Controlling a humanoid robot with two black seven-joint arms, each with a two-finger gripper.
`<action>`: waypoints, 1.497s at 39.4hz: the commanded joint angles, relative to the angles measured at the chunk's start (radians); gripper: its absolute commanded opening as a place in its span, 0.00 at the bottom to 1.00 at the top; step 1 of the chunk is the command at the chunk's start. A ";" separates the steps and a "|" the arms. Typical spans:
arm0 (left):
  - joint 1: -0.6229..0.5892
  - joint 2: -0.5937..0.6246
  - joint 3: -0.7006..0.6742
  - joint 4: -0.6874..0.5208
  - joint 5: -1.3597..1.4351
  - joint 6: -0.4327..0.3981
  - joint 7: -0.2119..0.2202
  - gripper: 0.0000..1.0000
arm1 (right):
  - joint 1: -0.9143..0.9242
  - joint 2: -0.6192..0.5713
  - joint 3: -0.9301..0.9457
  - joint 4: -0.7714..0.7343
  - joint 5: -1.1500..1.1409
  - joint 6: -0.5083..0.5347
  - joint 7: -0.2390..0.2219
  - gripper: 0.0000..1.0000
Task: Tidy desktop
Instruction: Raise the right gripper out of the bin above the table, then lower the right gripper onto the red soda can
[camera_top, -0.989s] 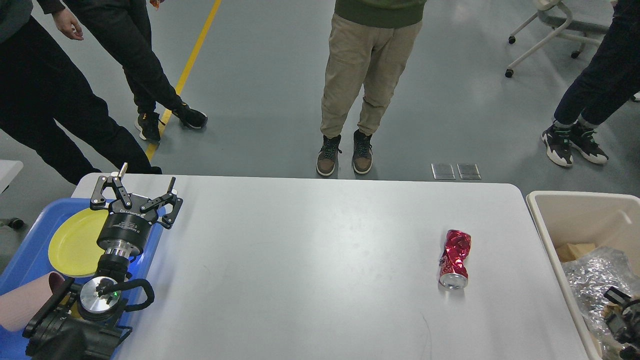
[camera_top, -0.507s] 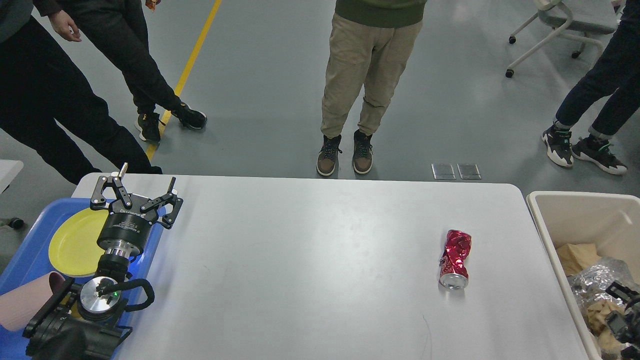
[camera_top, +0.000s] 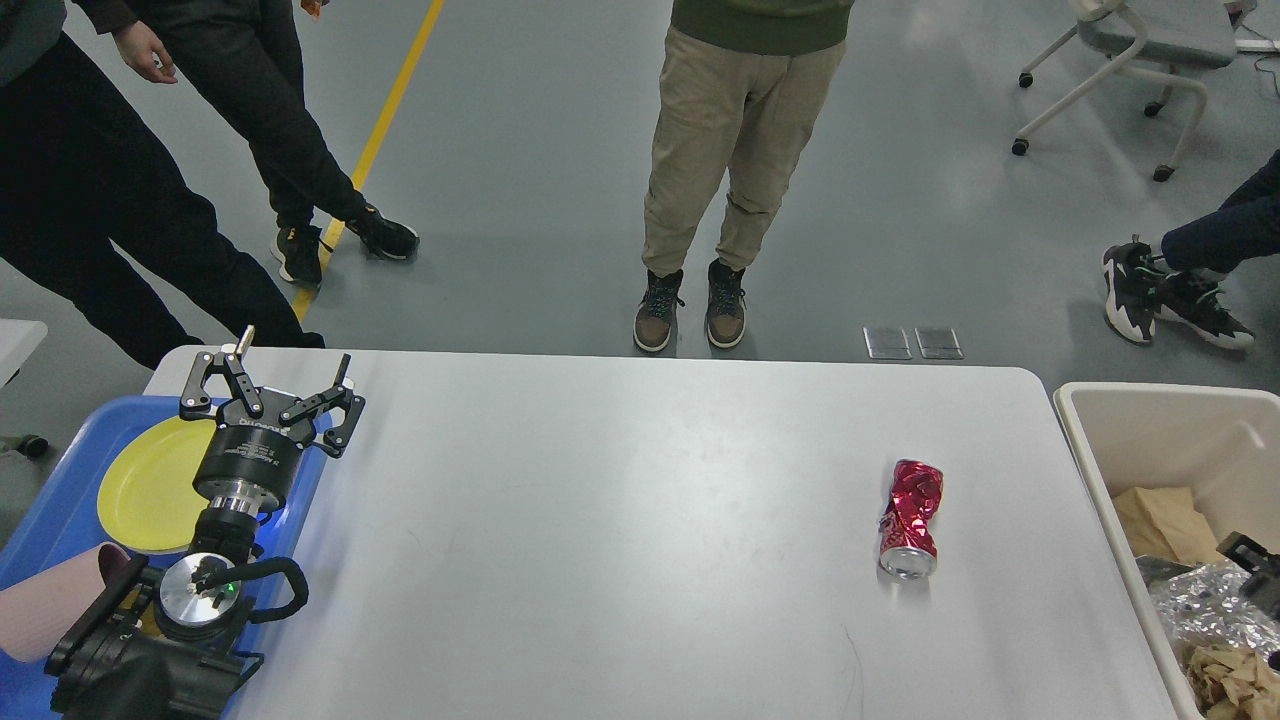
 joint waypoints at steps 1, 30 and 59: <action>0.000 -0.001 0.000 0.000 0.000 0.000 0.000 0.96 | 0.286 -0.107 -0.097 0.259 -0.124 0.140 -0.003 1.00; 0.000 0.001 0.000 0.000 0.000 0.000 0.000 0.96 | 1.541 0.075 -0.382 1.077 -0.092 0.864 -0.008 1.00; 0.000 0.001 0.000 0.000 0.000 0.000 0.001 0.96 | 1.738 0.246 -0.367 1.323 -0.006 0.693 0.005 1.00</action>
